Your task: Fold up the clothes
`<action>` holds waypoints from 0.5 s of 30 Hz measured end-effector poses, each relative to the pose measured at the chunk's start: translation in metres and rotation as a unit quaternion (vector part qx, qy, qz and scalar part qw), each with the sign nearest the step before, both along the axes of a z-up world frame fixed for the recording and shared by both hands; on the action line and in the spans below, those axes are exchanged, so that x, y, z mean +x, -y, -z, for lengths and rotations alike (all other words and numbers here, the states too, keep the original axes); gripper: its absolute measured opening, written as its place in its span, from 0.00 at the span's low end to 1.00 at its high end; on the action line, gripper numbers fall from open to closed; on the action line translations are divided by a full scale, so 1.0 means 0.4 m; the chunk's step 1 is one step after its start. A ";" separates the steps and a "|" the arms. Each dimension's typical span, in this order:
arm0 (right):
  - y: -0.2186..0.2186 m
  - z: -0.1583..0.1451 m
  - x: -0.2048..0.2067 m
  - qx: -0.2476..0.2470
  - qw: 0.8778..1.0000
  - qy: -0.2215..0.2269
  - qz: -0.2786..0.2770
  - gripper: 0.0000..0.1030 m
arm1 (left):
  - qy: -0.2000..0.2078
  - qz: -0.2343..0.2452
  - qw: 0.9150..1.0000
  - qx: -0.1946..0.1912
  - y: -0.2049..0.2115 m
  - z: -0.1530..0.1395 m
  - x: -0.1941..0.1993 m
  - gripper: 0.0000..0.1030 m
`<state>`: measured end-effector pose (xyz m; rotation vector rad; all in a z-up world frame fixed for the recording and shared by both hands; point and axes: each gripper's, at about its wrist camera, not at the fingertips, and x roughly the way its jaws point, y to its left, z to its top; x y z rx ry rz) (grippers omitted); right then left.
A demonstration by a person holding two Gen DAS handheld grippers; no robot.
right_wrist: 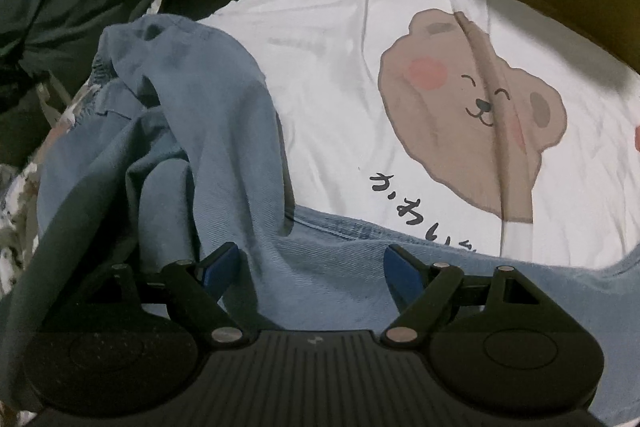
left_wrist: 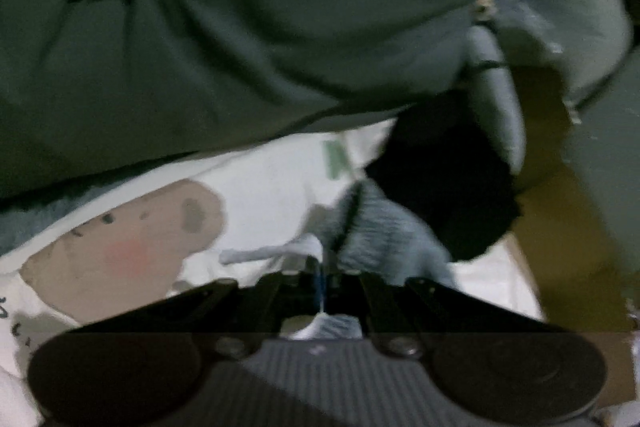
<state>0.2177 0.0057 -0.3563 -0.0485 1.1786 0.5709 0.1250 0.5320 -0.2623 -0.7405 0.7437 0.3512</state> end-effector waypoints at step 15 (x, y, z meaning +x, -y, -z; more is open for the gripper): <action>0.017 -0.035 0.030 0.040 0.999 -0.006 0.029 0.81 | 0.063 0.123 0.990 -0.030 0.249 -0.103 0.044 0.01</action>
